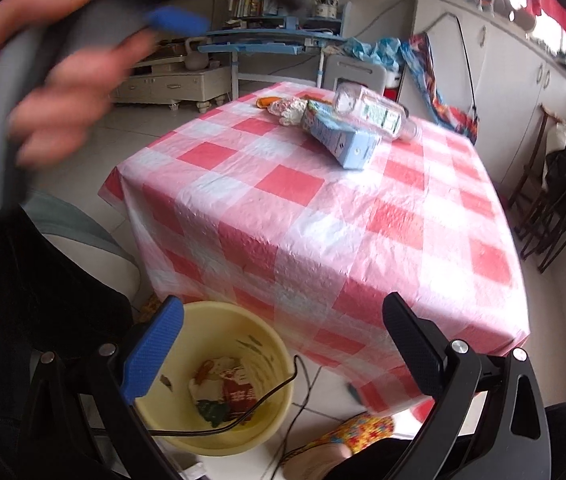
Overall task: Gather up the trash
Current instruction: 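Reach to the clear plastic bottle and grasp it with the left gripper, then grasp the blue juice carton with the right gripper while the left lifts the bottle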
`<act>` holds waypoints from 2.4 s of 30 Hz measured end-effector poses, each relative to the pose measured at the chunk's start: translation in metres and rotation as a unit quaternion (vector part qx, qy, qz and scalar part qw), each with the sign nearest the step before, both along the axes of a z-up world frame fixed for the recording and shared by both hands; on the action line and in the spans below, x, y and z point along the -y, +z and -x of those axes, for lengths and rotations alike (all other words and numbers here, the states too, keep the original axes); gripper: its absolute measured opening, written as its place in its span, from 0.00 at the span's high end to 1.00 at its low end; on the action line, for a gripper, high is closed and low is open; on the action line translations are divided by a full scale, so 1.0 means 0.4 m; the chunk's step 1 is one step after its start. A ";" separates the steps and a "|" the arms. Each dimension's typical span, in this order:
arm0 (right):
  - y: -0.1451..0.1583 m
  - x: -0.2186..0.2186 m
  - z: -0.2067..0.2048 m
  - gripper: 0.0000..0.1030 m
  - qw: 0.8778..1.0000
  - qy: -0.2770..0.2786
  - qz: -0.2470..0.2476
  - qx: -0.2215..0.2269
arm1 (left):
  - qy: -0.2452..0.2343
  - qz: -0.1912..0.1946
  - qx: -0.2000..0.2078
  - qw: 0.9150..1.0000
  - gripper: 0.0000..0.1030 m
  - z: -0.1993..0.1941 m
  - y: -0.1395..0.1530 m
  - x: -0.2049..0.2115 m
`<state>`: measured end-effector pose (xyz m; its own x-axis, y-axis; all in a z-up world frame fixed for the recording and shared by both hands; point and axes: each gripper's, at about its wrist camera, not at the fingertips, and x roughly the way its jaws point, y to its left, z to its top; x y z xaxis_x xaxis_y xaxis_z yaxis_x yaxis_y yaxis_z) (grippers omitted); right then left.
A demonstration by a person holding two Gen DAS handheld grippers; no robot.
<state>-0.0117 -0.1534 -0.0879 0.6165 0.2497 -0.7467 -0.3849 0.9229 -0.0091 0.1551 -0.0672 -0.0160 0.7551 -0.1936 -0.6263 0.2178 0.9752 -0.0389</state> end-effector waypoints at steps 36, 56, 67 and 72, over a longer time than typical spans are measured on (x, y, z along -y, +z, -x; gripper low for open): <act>0.074 0.018 -0.125 0.08 0.999 0.028 0.007 0.019 | 0.000 0.128 -0.127 0.984 0.48 -0.171 -0.062 -0.111; 0.006 -0.122 -0.464 0.08 0.993 0.098 0.065 -0.007 | 0.116 0.116 -0.175 0.971 0.47 -0.128 -0.185 -0.277; -0.014 -0.131 -0.517 0.22 0.993 0.104 0.050 -0.040 | 0.126 0.051 -0.190 0.972 0.41 -0.156 -0.224 -0.239; -0.028 -0.118 -0.519 0.64 0.992 0.099 0.049 -0.061 | 0.109 0.040 -0.185 0.976 0.48 -0.145 -0.222 -0.219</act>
